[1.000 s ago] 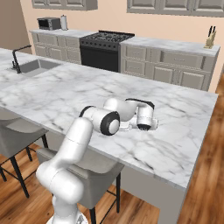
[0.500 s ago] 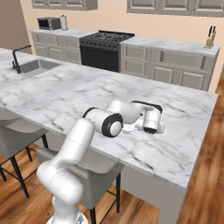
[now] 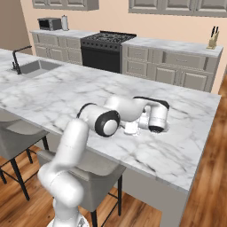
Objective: Retrieve the shaker from the cabinet and place it next the steak on a plate on the dining table.
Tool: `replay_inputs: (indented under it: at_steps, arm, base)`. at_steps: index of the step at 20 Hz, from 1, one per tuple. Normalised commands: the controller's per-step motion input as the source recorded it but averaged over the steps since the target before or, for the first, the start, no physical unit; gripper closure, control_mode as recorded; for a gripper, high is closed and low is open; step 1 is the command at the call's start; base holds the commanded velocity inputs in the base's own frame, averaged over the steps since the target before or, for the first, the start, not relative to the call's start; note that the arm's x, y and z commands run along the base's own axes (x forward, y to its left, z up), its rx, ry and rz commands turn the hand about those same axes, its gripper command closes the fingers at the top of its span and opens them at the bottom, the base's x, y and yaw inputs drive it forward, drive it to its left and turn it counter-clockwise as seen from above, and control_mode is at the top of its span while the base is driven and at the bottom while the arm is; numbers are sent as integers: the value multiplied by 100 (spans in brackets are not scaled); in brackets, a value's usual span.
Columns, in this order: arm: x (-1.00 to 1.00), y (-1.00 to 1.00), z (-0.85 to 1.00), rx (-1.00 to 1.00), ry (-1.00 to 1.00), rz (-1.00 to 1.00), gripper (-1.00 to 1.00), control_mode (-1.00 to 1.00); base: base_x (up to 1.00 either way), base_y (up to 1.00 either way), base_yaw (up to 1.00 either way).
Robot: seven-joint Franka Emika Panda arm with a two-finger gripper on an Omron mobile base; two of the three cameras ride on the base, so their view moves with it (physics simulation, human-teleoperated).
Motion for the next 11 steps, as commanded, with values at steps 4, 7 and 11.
replay_inputs:
  at_steps: [4, 7, 11]
  arm:
    - [-100, 50, 100, -7, -27, -2, -100, -100]
    - [-100, 33, 100, 0, -31, 0, -100, -100]
    - [-100, 23, 97, -1, -39, -1, -100, -100]
  base:
    - [0, 0, 0]
    - [0, 0, 0]
    - [0, 0, 0]
